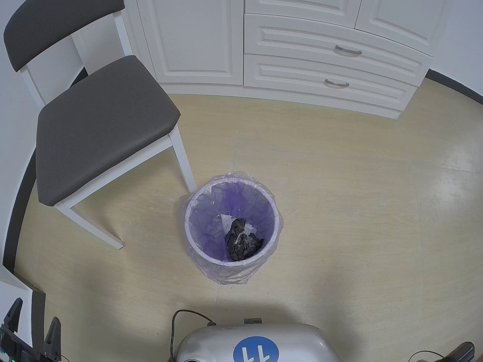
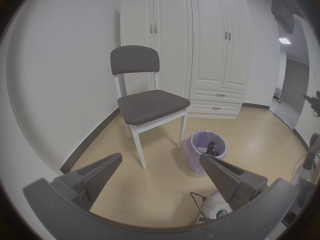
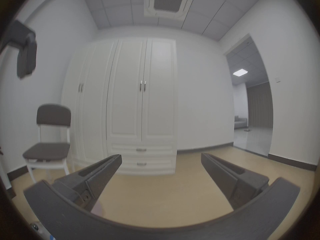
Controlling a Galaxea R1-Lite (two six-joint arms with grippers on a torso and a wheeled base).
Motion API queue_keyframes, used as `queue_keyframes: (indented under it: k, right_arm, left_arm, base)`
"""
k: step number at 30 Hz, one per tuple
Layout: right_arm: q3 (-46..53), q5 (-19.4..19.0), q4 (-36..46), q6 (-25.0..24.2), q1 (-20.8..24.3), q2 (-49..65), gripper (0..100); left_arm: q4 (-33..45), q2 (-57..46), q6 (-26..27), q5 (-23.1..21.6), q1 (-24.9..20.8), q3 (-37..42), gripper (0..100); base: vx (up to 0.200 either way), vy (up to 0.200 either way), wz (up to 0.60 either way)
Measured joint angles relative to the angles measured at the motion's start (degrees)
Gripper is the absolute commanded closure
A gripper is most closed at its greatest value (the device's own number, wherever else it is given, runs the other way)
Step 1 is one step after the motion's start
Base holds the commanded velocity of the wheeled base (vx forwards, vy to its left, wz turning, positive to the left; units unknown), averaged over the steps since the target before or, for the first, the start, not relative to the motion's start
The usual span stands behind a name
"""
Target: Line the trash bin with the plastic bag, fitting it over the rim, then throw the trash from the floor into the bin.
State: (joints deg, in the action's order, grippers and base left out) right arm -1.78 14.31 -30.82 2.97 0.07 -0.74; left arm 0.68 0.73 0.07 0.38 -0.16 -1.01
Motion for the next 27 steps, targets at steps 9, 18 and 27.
queue_keyframes:
  k: [9,18,27]
  right_arm:
    - [0.7,-1.3,24.0,-1.5,0.0,0.0,0]
    - [0.8,-8.7,26.9,-1.9,0.0,0.0,0]
    - [0.8,-13.7,33.4,-2.8,-0.1,-0.1,0]
  left_arm:
    - [-0.3,0.0,-0.1,-0.1,0.0,0.0,0]
    - [-0.3,0.0,0.4,-0.3,0.1,0.0,0]
    - [-0.4,0.1,0.6,-0.4,0.1,0.0,0]
  base:
    - [0.0,0.0,0.0]
    - [0.0,0.0,0.0]
    - [0.0,0.0,0.0]
